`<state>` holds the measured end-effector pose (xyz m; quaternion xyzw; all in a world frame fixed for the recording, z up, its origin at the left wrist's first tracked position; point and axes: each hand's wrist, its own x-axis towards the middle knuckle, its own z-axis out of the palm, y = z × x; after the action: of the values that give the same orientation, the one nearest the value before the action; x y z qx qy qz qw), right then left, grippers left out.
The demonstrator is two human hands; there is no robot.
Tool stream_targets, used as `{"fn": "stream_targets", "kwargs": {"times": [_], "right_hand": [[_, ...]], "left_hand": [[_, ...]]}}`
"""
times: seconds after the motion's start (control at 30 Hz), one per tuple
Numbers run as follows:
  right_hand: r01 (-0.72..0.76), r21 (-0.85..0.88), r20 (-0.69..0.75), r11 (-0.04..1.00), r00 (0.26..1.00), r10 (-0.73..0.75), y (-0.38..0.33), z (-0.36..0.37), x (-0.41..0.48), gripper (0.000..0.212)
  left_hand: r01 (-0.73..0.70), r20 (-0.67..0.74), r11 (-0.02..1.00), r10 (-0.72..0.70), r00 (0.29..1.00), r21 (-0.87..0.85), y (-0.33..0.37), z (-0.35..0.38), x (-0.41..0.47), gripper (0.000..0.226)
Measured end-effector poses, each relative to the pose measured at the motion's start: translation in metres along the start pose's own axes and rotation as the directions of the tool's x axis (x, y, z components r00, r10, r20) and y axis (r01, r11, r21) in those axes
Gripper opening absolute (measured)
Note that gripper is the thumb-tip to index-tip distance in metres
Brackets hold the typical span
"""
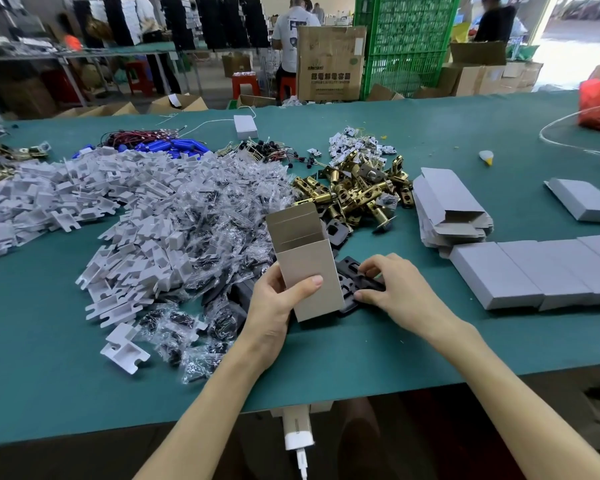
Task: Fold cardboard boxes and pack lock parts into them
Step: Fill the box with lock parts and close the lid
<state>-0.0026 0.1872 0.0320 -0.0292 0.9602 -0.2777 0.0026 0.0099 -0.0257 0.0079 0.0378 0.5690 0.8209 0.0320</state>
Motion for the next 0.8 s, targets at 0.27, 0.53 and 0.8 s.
{"fn": "stream_targets", "kwargs": {"times": [0.27,0.53,0.8], "right_hand": [[-0.109,0.213,-0.05,0.971,0.991,0.122,0.011,0.0,-0.004,0.033],[-0.155,0.391,-0.135,0.907,0.965,0.223,0.014,0.0,-0.006,0.036],[-0.164,0.166,-0.257,0.972,0.945,0.203,0.007,0.005,-0.011,0.033]], "left_hand": [[-0.005,0.012,1.0,0.005,1.0,0.021,0.001,0.001,-0.002,0.045],[-0.002,0.027,1.0,0.002,1.0,0.02,0.0,0.0,-0.001,0.046],[-0.003,0.047,1.0,0.003,0.999,0.009,-0.001,-0.002,0.0,0.052]]}}
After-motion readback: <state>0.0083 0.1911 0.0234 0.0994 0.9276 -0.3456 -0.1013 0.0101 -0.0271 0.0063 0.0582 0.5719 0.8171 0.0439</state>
